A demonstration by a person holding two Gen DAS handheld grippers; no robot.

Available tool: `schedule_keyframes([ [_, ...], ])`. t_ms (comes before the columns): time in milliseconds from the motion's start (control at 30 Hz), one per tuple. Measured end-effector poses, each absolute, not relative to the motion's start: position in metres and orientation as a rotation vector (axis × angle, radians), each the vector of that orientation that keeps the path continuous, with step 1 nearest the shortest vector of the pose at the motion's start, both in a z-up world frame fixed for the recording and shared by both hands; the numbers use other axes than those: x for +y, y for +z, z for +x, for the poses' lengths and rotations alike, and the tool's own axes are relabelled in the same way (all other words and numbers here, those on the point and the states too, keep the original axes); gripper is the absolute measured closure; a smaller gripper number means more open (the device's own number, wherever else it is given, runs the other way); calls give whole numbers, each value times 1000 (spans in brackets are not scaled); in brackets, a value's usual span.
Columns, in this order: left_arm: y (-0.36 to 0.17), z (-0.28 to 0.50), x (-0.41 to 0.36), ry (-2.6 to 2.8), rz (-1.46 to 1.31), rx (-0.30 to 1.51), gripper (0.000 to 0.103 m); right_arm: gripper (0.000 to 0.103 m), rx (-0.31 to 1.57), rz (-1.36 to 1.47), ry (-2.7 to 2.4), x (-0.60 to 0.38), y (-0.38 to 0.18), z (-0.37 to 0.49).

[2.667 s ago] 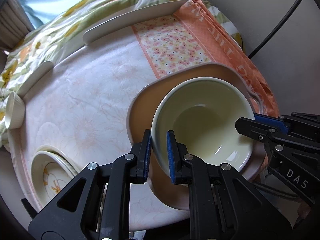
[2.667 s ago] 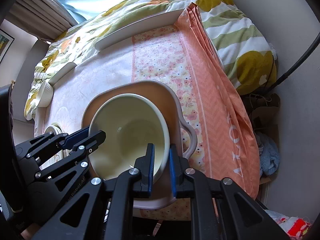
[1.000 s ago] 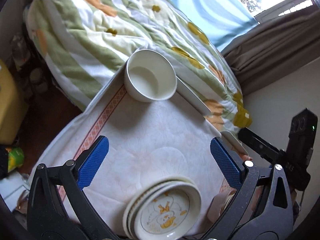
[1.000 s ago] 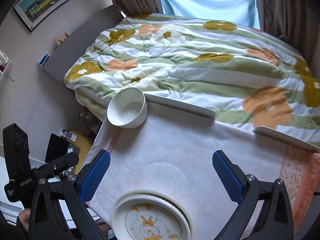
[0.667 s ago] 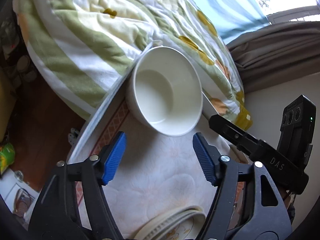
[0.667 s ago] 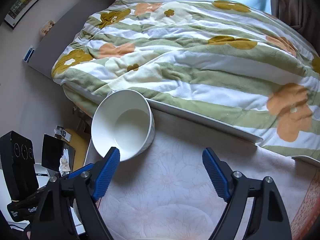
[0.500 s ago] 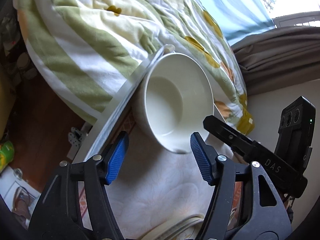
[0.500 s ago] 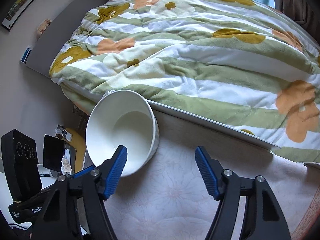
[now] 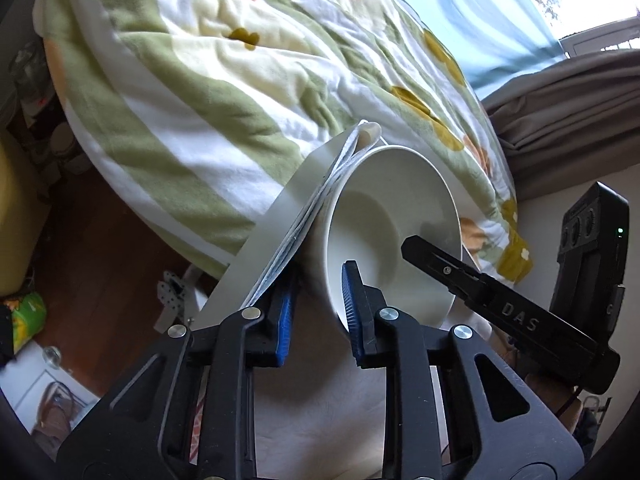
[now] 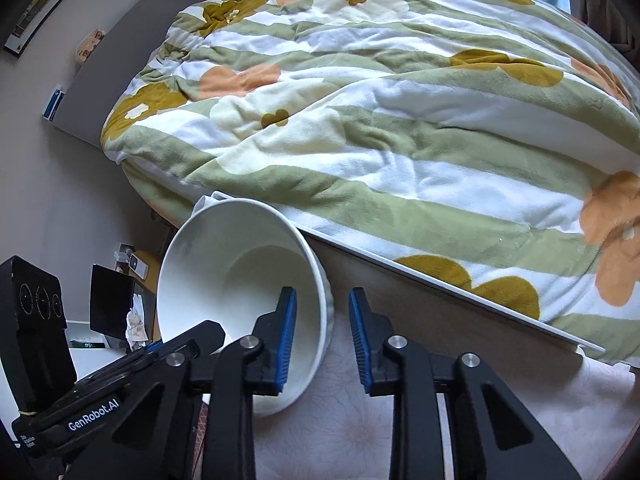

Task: Organize plates and bowls
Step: 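Grip the plain white bowl rim with the left gripper while the right gripper grips it, then carry the white bowl with both grippers into the cream bowl and open both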

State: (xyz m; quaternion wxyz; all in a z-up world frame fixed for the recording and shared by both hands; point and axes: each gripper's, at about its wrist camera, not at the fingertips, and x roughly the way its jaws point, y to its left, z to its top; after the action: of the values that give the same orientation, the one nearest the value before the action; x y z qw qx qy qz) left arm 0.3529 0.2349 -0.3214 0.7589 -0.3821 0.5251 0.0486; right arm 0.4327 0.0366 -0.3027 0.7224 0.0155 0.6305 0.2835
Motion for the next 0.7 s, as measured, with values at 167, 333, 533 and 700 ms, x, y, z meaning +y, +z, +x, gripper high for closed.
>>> schedule_keyframes([
  [167,-318,355,231,96,-785,1147,83,91,1395,78,613,31,-306,430],
  [333,-308,355,222,70,-734,1150,83,91,1393,104,586,22,-303,422],
  [533,-272,351,191,8,-620,1119,83,91,1342,184,536,-10,-276,404],
  [700,-234,342,148,-63,-524,1094,83,91,1281,233,486,-52,-242,381],
])
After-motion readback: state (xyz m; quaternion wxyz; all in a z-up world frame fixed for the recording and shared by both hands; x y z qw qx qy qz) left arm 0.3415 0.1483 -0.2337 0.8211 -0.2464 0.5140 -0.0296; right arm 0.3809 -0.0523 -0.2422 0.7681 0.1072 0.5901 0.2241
